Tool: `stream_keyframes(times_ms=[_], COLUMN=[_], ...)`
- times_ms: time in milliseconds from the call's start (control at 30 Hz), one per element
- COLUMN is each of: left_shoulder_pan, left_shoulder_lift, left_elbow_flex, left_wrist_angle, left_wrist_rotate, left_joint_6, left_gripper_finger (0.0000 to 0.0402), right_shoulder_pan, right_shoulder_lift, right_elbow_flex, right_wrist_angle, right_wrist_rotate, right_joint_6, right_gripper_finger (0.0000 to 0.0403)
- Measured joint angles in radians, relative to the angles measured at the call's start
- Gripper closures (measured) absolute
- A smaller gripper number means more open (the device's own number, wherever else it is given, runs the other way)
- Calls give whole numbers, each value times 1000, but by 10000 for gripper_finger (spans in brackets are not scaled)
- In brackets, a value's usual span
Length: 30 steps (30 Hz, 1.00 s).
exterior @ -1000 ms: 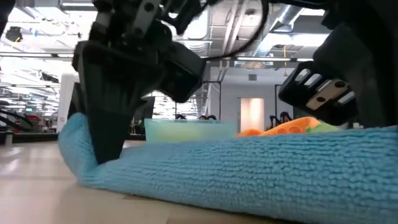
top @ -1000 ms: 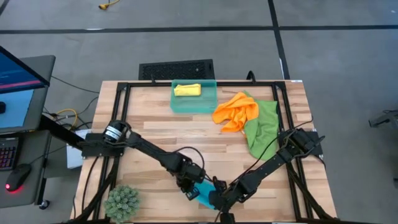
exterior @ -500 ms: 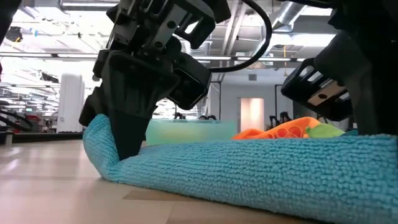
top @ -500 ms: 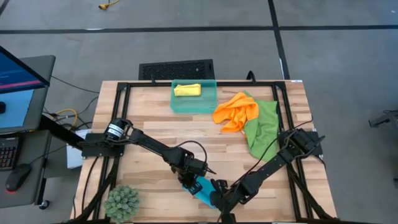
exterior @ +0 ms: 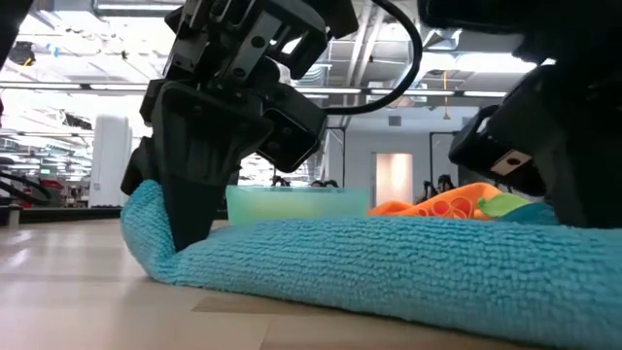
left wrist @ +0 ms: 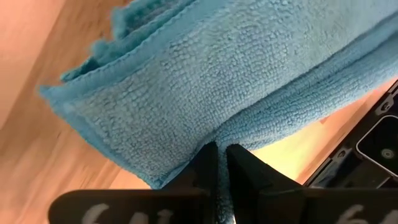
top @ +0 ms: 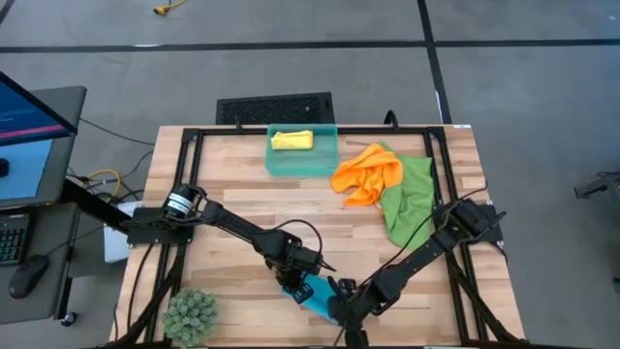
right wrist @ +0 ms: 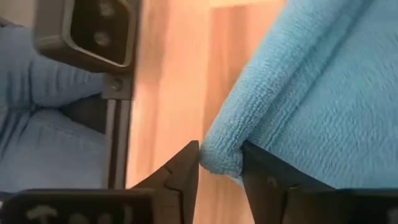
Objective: Roll microfiber towels into tight, uniform cylinder then place into a basket
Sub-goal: Roll the blue microfiber towel
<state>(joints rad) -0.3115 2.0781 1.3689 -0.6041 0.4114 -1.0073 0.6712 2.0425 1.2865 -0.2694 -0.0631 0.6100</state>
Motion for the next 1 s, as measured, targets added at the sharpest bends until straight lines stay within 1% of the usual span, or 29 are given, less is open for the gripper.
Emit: stream_keyframes(times_ms=[167, 267, 367, 433, 567, 633, 700, 800, 867, 1000], left_shoulder_pan=[0, 0, -1, -1, -1, -1, -1, 0, -1, -1], left_shoulder_lift=[0, 0, 0, 0, 1, 1, 1, 1, 1, 1], left_elbow_flex=[0, -1, -1, -1, -1, -1, -1, -1, -1, 0], left_wrist_angle=[-9, -17, -17, -17, -16, -15, -14, -14, -14, -14], left_wrist_rotate=[2, 4, 4, 4, 9, 12, 13, 14, 14, 15], left_joint_6=[0, 0, -1, -8, -26, -26, -31, -41, -43, -45], left_gripper_finger=[390, 390, 390, 390, 390, 390, 390, 390, 390, 390], right_shoulder_pan=[26, 61, 99, 132, 215, 235, 239, 227, 218, 189], right_shoulder_lift=[-42, -89, -133, -153, -157, -142, -127, -108, -106, -106], right_elbow_flex=[-1, -2, -1, -1, -1, 0, -1, 0, 0, 0], right_wrist_angle=[-131, -202, -260, -276, -236, -177, -125, -28, -18, -13], right_wrist_rotate=[27, 99, 202, 291, 531, 604, 610, 586, 585, 585], right_joint_6=[26, 26, 16, -24, -168, -217, -283, -377, -424, -440], right_gripper_finger=[263, 270, 277, 280, 281, 280, 278, 274, 268, 244])
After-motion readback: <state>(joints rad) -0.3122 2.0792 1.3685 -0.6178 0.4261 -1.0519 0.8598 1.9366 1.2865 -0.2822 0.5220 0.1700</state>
